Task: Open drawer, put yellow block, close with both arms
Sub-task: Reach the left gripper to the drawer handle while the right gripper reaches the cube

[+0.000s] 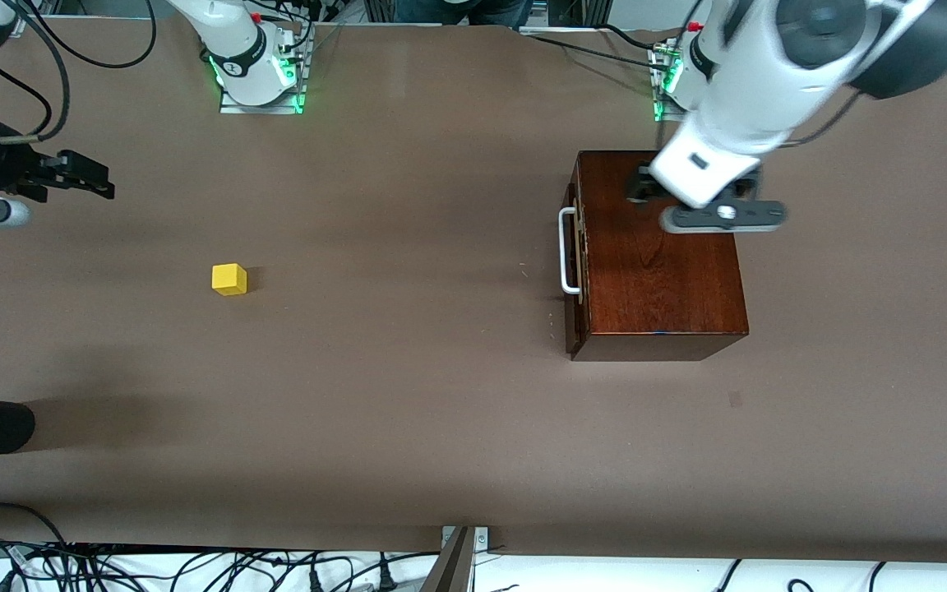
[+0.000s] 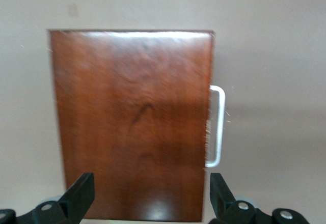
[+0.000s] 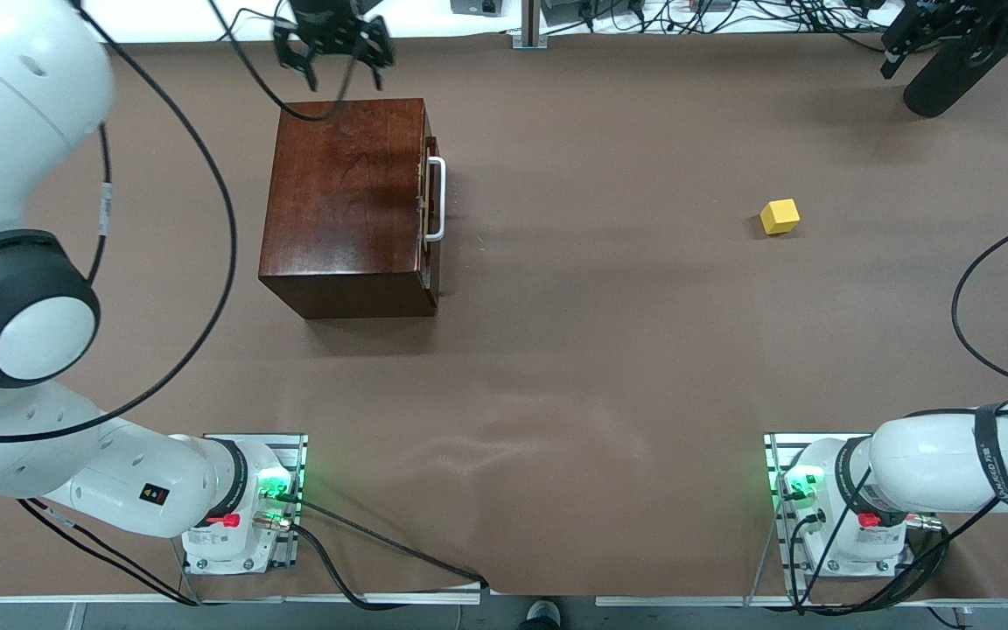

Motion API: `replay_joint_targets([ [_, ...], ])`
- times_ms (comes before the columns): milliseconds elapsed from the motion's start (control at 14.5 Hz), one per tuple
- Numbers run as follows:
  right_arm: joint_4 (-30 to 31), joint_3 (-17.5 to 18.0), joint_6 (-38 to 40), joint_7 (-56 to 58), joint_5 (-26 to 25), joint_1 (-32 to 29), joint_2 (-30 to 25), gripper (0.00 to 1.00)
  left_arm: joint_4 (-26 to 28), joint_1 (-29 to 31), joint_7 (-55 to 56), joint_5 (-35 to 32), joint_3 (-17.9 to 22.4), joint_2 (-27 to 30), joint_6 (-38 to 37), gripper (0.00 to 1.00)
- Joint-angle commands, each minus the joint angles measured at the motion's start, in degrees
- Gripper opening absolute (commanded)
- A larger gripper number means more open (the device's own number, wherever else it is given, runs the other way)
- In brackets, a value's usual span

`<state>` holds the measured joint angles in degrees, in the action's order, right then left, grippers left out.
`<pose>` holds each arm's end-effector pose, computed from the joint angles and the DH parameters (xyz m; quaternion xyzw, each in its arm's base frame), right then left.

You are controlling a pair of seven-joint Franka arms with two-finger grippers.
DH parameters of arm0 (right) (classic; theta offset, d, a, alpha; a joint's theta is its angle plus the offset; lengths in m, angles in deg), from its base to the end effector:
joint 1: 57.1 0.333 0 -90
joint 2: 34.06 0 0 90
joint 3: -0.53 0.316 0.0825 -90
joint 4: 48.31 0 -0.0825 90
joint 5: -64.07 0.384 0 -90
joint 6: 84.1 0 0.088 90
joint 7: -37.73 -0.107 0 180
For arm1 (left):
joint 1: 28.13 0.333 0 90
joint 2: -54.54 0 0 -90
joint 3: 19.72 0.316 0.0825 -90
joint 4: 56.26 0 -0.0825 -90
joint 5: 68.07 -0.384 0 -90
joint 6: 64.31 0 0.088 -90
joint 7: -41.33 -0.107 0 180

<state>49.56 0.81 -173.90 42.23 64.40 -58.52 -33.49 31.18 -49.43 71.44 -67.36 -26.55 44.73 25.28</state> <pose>0.5484 -0.0103 0.5544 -0.9967 -0.0290 0.0751 0.0066 0.5303 -0.2789 0.5466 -0.9975 -0.0178 0.0658 0.0179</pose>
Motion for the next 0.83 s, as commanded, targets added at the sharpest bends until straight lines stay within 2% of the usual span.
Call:
replay_joint_targets([
  [0, 5.03, 0.16, -3.8, -0.46, 0.02, -0.17, -1.19, 1.0, -2.54, -5.41, 4.15, -1.06, 0.5, -3.64, -1.78, 1.0],
  [482, 19.88, 1.3, -19.34, -0.19, -0.06, 0.01, -1.28, 1.0, -2.36, -13.77, 12.78, -1.41, 0.5, -10.84, -1.08, 1.0],
  [757, 30.08, 1.57, -32.88, 0.07, -0.06, 0.01, -0.32, 1.0, -2.45, -17.01, 19.18, -4.12, 0.5, -14.01, 0.15, 1.0],
])
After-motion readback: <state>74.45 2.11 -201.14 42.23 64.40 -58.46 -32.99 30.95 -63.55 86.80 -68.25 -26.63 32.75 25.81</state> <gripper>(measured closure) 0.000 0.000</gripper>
